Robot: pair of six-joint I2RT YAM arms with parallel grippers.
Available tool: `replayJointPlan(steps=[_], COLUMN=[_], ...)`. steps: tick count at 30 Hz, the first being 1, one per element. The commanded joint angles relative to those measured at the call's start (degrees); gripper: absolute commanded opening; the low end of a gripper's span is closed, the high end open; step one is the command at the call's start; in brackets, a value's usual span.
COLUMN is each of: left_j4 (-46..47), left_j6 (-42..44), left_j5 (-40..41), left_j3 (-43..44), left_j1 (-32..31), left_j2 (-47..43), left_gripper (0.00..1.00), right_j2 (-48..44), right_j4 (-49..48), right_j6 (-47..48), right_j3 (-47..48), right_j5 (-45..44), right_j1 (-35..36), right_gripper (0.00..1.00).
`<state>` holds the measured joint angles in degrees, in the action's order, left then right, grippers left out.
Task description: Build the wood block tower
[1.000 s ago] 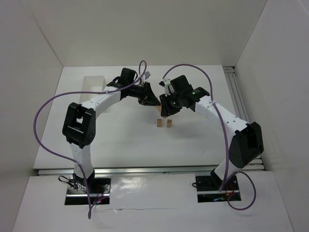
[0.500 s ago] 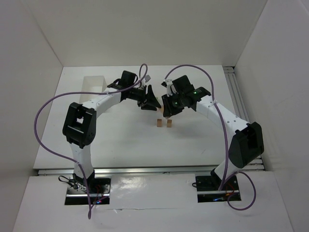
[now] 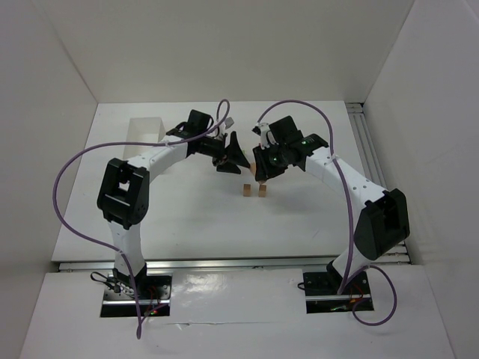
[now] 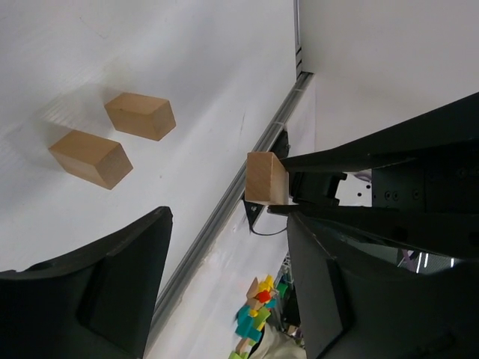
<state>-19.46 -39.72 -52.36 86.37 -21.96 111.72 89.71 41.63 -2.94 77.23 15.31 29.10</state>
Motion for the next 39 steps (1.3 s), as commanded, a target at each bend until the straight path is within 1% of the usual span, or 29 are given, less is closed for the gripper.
replayJointPlan(steps=[1, 4, 7, 9, 10, 14, 15, 17, 18, 19, 20, 21, 24, 26, 27, 30, 31, 33, 34, 35, 36, 39], left_j4=[2.6, 3.3, 3.3, 3.3, 3.3, 4.6, 4.6, 5.2, 5.2, 5.2, 5.2, 5.2, 5.2, 5.2, 6.2, 8.7, 9.3, 12.8, 14.6, 16.3, 20.0, 25.7], left_j6=[-1.5, -2.9, -2.9, -2.9, -2.9, -4.0, -4.0, -4.0, -4.0, -4.0, -4.0, -4.0, -4.0, -4.0, -4.7, -6.8, -7.6, -10.4, -13.0, -14.4, -15.6, -20.3], left_j5=[-2.4, -3.1, -3.1, -3.1, -3.1, -3.1, -3.1, -3.1, -3.1, -3.1, -3.6, -3.6, -3.1, -1.5, -0.8, 2.5, 3.7, 7.3, 9.4, 9.9, 10.5, 12.7], left_j3=[2.5, 4.5, 5.8, 5.8, 5.8, 5.1, 4.5, 4.5, 4.5, 4.0, 4.0, 4.0, 2.7, 0.7, -0.1, -3.3, -4.3, -7.8, -9.3, -10.8, -13.7, -18.9], left_j1=[-0.3, -0.8, -1.4, -2.0, -2.0, -2.0, -2.0, -2.0, -2.0, -2.0, -2.0, -2.0, -2.0, -2.0, -2.0, -1.4, -0.9, -0.9, -0.9, -0.9, -0.9, -1.4], left_j2=[2.0, 3.5, 5.0, 5.0, 5.0, 5.0, 5.0, 4.5, 4.5, 4.5, 4.5, 4.5, 3.9, 2.6, 2.0, -1.2, -2.1, -5.7, -7.0, -8.2, -9.2, -13.0], left_gripper=[0.74, 0.73, 0.67, 0.62, 0.57, 0.46, 0.38, 0.27, 0.15, 0.08, 0.02, 0.0, 0.0, 0.0, 0.0, 0.0, 0.0, 0.0, 0.0, 0.0, 0.0, 0.0], right_j2=[-1.2, -1.2, -1.2, -1.2, -1.2, -1.2, -1.2, -1.2, -1.2, -1.2, -1.2, -0.7, -0.7, -1.3, -1.3, -3.1, -3.1, -3.6, -3.6, -3.6, -4.2, -4.2], right_j4=[0.4, 0.4, 0.4, 0.4, 0.4, 0.9, 0.9, 0.9, 0.9, 0.9, 0.9, 0.9, 0.4, 0.4, 0.4, 0.4, 1.0, 2.0, 2.1, 2.1, 2.1, 0.9], right_j6=[0.9, 0.9, 0.9, 0.9, 0.9, 1.4, 1.4, 1.4, 1.4, 0.9, 0.9, -0.1, -1.6, -2.2, -2.8, -4.5, -5.1, -7.1, -8.5, -9.0, -9.0, -10.6], right_j3=[1.0, 1.0, 1.0, 1.0, 1.0, 0.5, 0.5, 0.5, 0.5, 0.5, 0.5, 0.5, 0.5, 0.5, 0.5, 1.5, 1.5, 2.9, 2.9, 2.9, 2.9, 2.9], right_j5=[1.1, 1.1, 1.1, 0.6, 0.6, 0.6, 0.6, 0.1, -0.7, -0.7, -1.9, -3.6, -5.3, -5.3, -5.8, -8.4, -10.0, -10.6, -11.2, -11.2, -11.2, -8.9], right_j1=[-0.1, 0.4, 0.4, 0.4, 1.0, 1.0, 1.0, 1.0, 1.0, 1.0, 1.0, 1.0, 1.0, 1.0, 1.0, 1.0, 1.0, 0.4, 0.4, 0.4, 0.4, 0.4], right_gripper=[0.21, 0.21, 0.21, 0.21, 0.21, 0.21, 0.21, 0.21, 0.21, 0.21, 0.24, 0.26, 0.39, 0.58, 0.72, 0.85, 0.85, 0.85, 0.85, 0.85, 0.85, 0.82])
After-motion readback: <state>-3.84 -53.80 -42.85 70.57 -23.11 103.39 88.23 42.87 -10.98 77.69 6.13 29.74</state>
